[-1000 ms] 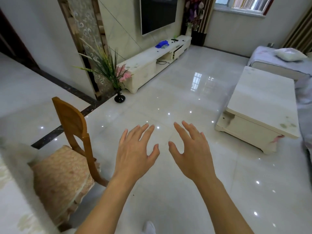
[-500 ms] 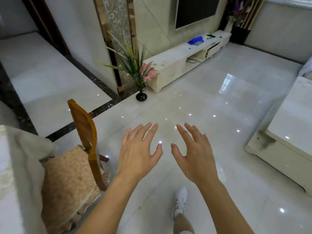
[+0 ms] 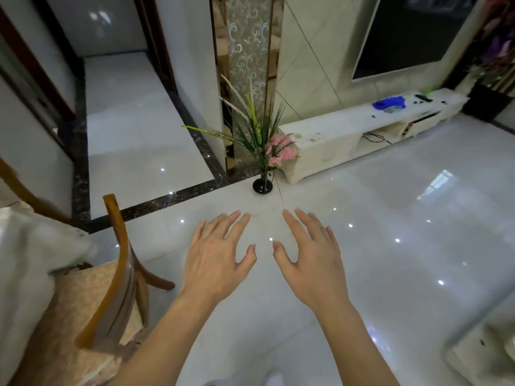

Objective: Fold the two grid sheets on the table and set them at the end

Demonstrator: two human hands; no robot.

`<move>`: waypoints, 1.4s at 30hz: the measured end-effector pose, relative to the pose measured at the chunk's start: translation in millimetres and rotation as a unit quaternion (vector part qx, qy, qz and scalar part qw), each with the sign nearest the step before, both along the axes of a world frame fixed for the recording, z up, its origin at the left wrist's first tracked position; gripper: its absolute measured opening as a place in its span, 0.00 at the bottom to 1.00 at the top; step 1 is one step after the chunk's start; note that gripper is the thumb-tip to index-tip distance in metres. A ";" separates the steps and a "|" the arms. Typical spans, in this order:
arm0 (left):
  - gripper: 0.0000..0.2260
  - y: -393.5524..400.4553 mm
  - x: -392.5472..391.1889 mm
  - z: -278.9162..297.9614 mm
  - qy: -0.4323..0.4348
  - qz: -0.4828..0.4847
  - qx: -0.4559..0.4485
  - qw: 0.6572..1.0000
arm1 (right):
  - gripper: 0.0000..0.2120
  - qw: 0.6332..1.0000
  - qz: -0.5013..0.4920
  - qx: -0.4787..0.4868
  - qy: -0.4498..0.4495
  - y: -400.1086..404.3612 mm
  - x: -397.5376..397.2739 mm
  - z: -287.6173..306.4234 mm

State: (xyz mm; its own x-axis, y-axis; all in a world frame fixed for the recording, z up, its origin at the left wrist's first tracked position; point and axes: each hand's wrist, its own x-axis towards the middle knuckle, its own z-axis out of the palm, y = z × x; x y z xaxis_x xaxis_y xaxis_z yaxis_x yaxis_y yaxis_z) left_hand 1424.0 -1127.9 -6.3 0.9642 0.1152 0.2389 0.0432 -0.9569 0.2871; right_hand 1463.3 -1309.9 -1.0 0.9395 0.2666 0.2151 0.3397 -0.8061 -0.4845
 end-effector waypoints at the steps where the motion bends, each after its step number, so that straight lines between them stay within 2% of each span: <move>1: 0.28 -0.8 10.2 0.2 0.003 0.009 -0.001 1.000 | 0.30 1.000 0.007 0.000 0.002 0.0 15.1 -0.2; 14: 0.27 58.1 102.4 -10.2 -0.001 0.113 -0.022 0.993 | 0.31 0.991 0.132 0.008 0.025 81.6 149.3 -19.0; 26: 0.27 207.0 240.9 -19.4 -0.022 0.181 -0.042 0.982 | 0.29 0.981 0.193 -0.031 -0.001 244.5 305.9 -14.4; 42: 0.26 352.2 372.6 -29.6 -0.029 0.234 -0.032 0.971 | 0.30 0.963 0.267 -0.036 0.005 408.8 446.7 -22.9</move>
State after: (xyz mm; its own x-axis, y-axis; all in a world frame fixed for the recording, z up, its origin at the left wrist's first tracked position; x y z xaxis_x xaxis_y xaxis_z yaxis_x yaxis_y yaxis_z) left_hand 1796.7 -775.7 -35.9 0.7881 0.5538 0.2688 0.4506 -0.8165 0.3609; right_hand 1910.0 -901.1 -23.9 0.6663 0.7261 0.1696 0.7108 -0.5498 -0.4387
